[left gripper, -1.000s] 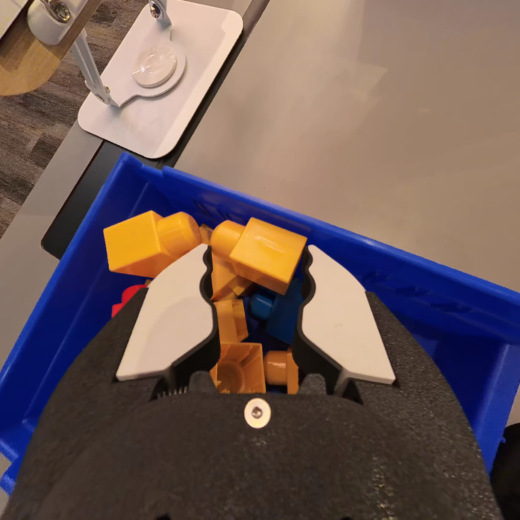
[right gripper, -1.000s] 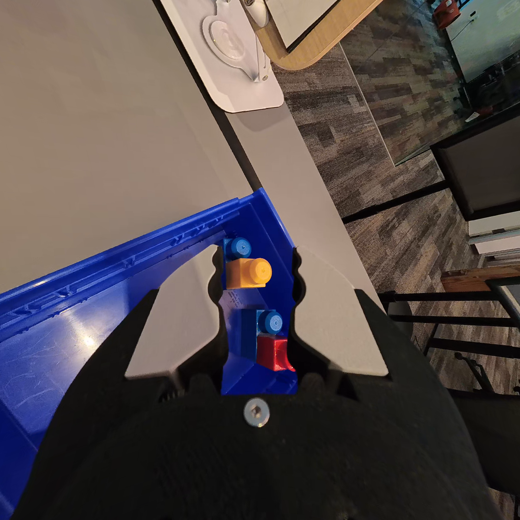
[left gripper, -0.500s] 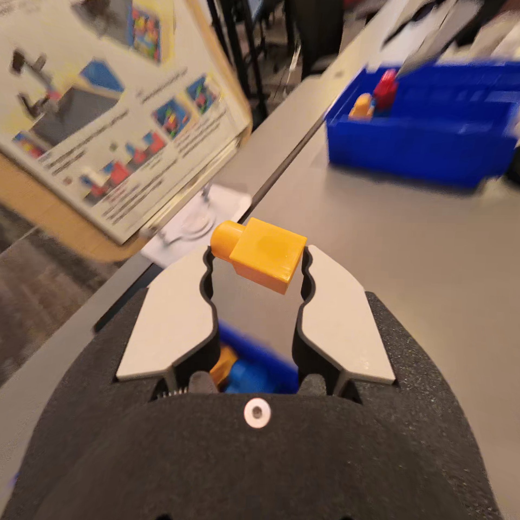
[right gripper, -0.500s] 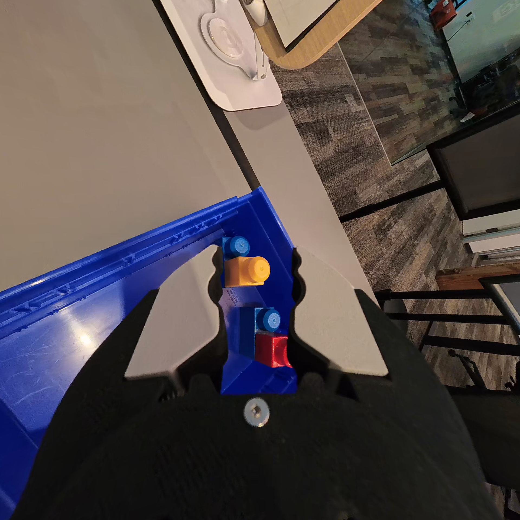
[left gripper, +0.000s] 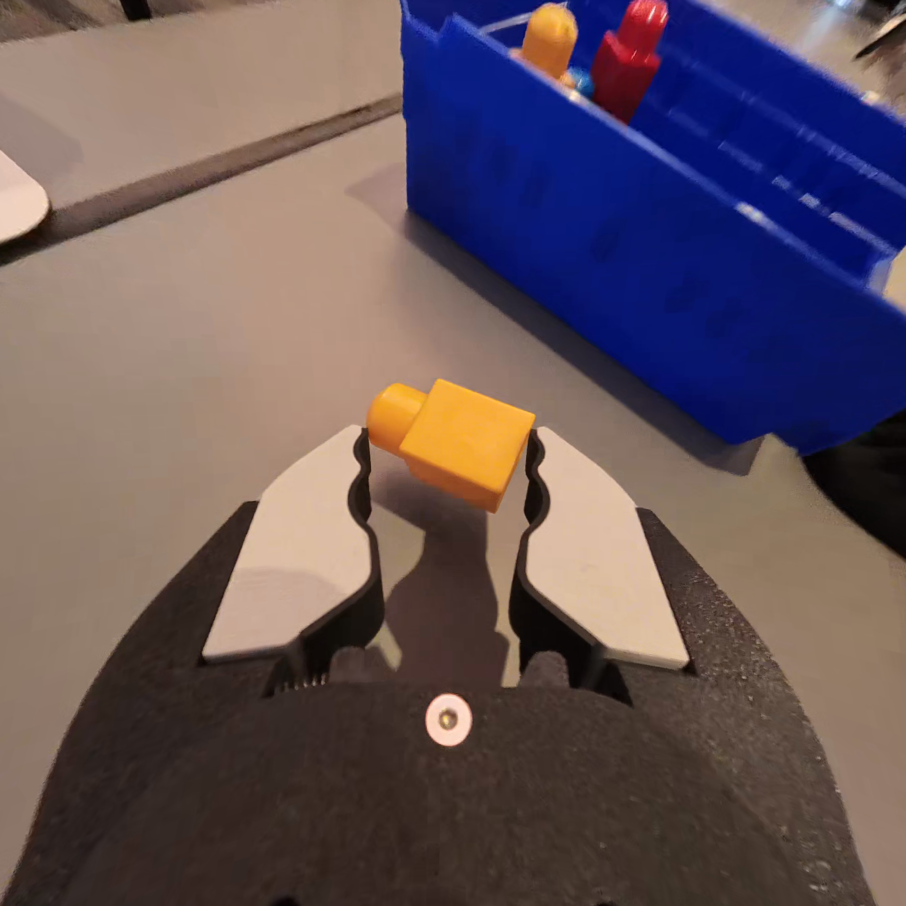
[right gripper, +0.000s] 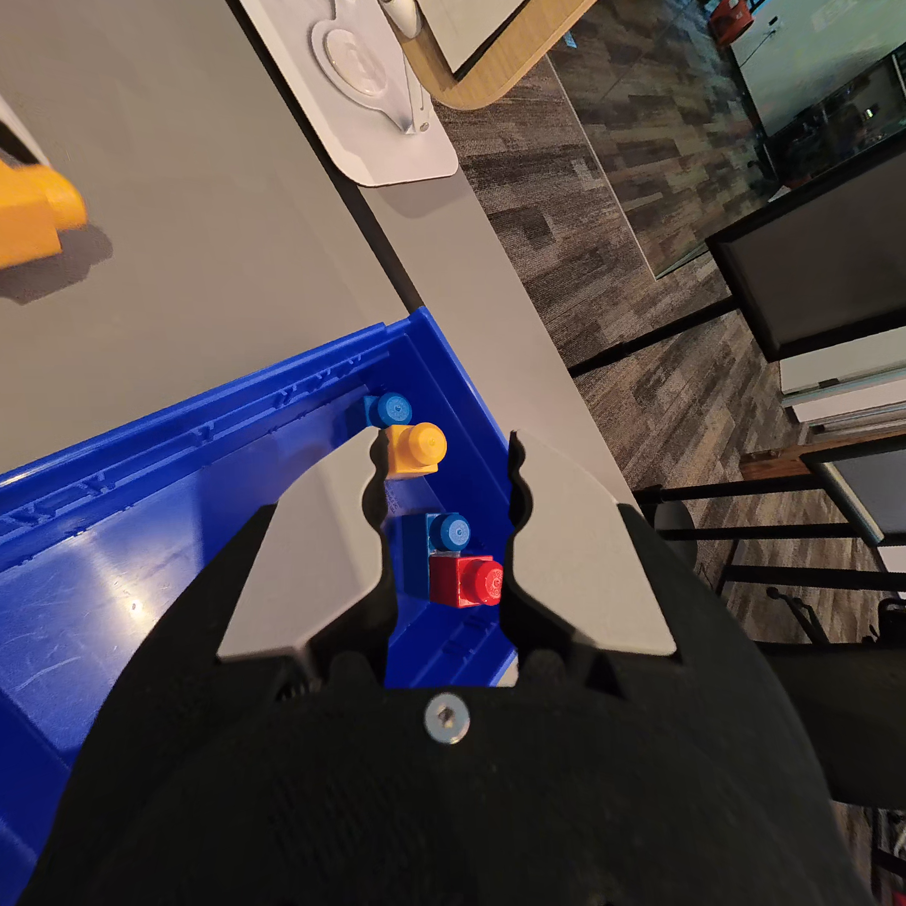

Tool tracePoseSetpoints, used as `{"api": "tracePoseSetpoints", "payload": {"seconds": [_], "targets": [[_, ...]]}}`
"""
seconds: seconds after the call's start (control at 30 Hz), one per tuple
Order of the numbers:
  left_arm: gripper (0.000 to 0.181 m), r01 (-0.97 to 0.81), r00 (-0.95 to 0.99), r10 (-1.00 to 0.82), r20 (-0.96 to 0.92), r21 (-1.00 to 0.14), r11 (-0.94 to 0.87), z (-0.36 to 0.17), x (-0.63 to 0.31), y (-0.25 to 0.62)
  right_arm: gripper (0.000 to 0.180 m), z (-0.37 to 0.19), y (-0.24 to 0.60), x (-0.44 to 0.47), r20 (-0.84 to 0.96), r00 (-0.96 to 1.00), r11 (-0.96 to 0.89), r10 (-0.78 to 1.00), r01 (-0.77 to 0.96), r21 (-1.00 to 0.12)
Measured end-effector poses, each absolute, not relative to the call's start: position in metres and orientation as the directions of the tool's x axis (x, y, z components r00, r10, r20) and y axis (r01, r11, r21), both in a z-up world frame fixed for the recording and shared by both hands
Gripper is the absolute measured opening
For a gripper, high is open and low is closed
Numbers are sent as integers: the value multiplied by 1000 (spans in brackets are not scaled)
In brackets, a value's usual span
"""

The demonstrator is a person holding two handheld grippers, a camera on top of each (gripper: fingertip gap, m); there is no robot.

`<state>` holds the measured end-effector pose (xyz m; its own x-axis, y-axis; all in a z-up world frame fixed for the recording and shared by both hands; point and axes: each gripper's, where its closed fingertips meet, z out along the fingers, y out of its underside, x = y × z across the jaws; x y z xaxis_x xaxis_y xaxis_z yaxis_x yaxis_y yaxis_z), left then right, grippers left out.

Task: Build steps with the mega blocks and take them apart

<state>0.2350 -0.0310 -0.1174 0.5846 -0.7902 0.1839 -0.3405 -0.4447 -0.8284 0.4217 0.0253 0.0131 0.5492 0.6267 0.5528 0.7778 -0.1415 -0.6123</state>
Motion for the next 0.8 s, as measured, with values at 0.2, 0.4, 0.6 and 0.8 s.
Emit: {"api": "tracePoseSetpoints", "payload": {"seconds": [0.2, 0.4, 0.6, 0.8], "targets": [[61, -428, 600, -791, 122, -786, -446, -140, 235, -32, 48, 13, 24, 422, 550, 546, -138, 632, 777, -614], [62, -452, 605, -792, 85, -782, -429, -145, 235, -30, 48, 13, 24, 423, 548, 546, -137, 634, 777, -615], [78, -456, 581, -808, 95, -784, -420, -146, 239, -33, 48, 11, 24, 425, 541, 549, -143, 637, 774, -617], [80, -354, 581, -814, 18, -894, -273, -74, 229, -23, 48, 9, 25, 428, 542, 552, -150, 634, 775, -614]]}}
